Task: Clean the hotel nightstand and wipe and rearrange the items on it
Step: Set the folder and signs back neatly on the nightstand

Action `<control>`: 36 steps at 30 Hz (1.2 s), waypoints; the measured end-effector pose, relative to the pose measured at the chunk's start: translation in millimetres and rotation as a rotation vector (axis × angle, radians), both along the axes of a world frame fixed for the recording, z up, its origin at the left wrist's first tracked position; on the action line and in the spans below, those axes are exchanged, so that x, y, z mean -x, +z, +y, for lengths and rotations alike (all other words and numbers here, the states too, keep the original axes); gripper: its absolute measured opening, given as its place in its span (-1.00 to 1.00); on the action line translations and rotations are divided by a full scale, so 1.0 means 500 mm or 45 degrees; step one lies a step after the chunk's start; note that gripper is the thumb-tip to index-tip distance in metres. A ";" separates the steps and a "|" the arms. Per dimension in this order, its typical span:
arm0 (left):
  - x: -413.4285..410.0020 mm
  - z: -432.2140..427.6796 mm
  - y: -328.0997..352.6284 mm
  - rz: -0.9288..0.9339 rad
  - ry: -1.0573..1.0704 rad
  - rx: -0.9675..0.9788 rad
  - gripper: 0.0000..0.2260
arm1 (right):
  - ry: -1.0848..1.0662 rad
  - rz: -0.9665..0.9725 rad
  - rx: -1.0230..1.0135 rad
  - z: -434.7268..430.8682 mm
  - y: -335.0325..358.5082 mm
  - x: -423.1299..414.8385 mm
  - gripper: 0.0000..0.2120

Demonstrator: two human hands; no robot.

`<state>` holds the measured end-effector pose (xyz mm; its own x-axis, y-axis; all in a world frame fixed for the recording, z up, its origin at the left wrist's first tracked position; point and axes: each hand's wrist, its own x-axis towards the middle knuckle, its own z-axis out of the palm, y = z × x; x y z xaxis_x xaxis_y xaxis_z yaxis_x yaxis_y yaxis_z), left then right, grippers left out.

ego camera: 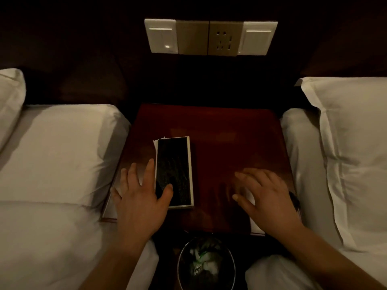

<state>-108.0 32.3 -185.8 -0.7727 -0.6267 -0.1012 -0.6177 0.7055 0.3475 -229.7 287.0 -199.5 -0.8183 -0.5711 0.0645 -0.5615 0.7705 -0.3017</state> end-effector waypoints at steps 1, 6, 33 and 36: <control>-0.010 -0.001 0.004 -0.003 0.014 0.007 -0.32 | 0.020 -0.009 -0.006 -0.006 0.004 -0.004 -0.47; -0.076 -0.012 0.029 -0.008 0.055 0.052 -0.29 | 0.112 -0.001 -0.031 -0.048 0.024 -0.039 -0.49; -0.606 -0.239 0.027 0.010 0.483 -0.077 -0.34 | 0.615 -0.070 -0.035 -0.491 0.072 -0.464 -0.52; -0.656 -0.250 0.031 -0.018 0.582 -0.080 -0.33 | 0.707 -0.100 -0.029 -0.534 0.070 -0.493 -0.52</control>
